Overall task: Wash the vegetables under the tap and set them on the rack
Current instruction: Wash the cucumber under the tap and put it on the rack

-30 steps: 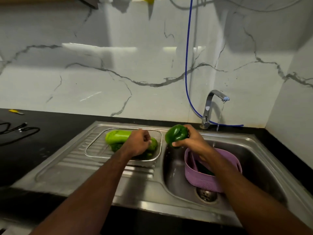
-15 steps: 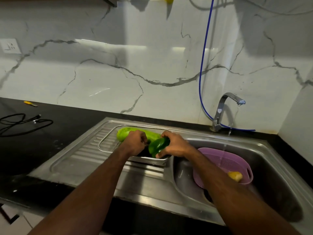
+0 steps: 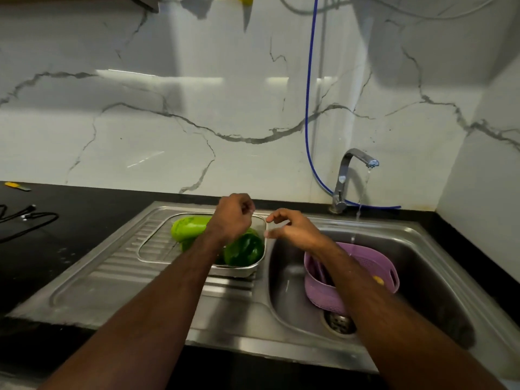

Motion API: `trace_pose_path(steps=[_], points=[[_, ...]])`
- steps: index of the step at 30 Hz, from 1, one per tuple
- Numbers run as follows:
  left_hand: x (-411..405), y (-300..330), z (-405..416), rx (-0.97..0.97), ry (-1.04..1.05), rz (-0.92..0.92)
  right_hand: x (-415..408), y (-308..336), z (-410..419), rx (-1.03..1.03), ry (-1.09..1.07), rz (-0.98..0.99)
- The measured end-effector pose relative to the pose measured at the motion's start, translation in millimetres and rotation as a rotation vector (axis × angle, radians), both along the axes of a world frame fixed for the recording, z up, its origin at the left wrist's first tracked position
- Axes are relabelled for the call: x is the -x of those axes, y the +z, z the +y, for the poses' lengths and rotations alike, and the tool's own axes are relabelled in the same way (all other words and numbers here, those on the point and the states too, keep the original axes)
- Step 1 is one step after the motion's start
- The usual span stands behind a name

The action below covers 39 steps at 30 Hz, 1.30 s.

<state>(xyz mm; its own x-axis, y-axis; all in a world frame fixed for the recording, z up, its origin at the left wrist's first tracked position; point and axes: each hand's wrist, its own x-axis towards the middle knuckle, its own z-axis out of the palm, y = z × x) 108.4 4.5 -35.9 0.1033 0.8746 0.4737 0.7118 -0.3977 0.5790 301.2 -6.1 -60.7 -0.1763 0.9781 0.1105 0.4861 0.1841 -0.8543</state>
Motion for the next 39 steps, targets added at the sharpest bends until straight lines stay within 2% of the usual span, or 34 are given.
trace_pose_path(steps=[5, 9, 13, 17, 19, 23, 27, 32, 36, 39], points=[[-69, 13, 15, -0.027, -0.109, -0.037, -51, -26, 7, -0.058, -0.354, 0.150], [-122, -11, 24, 0.025, -0.179, -0.070, -89, -50, 10, -0.032, -0.496, 0.157], [-164, -53, 28, 0.118, -0.238, -0.125, -126, -76, 16, 0.022, -0.535, 0.034], [-188, -98, 42, 0.257, -0.137, -0.232, -156, -110, 28, 0.053, -0.621, -0.065], [-195, -117, 47, 0.328, -0.042, -0.282, -164, -127, 32, 0.108, -0.608, -0.111], [-209, -146, 57, 0.409, 0.057, -0.322, -170, -153, 44, 0.213, -0.423, -0.268], [-209, -162, 72, 0.429, 0.092, -0.329, -167, -161, 55, 0.320, -0.294, -0.444], [-211, -163, 70, 0.413, 0.065, -0.251, -160, -162, 53, 0.344, -0.265, -0.657], [-217, -166, 66, 0.439, -0.015, -0.224, -159, -166, 51, 0.334, -0.271, -0.672], [-217, -165, 65, 0.423, -0.049, -0.226, -164, -163, 51, 0.317, -0.303, -0.600]])
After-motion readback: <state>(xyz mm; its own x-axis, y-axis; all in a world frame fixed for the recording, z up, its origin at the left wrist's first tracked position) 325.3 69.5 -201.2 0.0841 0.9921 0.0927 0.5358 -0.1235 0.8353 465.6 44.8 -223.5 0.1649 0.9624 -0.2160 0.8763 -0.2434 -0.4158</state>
